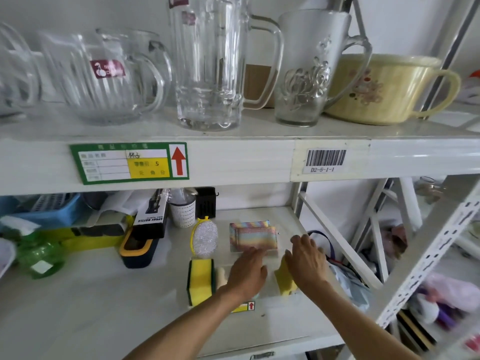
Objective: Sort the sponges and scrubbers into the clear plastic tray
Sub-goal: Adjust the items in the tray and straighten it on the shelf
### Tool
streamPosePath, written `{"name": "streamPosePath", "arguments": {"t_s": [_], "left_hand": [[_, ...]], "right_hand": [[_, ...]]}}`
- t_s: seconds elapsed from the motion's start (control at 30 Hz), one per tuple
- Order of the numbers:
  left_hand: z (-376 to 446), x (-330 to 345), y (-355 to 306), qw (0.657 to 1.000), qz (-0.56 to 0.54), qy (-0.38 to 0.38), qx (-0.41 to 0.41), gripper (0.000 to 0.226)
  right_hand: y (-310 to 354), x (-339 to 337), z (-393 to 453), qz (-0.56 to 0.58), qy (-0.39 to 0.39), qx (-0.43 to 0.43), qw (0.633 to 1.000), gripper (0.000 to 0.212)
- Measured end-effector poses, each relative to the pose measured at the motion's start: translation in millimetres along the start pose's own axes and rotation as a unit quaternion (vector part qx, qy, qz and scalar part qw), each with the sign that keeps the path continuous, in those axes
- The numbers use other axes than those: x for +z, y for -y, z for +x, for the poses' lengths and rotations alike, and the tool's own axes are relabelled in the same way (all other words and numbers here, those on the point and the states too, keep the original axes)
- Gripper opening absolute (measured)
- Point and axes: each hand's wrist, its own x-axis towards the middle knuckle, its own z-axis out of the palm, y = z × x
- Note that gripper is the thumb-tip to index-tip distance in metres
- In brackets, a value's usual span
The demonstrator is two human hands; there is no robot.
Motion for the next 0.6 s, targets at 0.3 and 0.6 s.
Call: {"name": "streamPosePath", "arguments": {"t_s": [0.3, 0.6], "left_hand": [[7, 27, -29, 0.972, -0.200, 0.069, -0.108, 0.046], [4, 25, -19, 0.962, -0.226, 0.044, -0.147, 0.033]], "right_hand": [[-8, 11, -17, 0.069, 0.088, 0.070, 0.991, 0.033], [11, 13, -22, 0.075, 0.092, 0.018, 0.993, 0.036]]}}
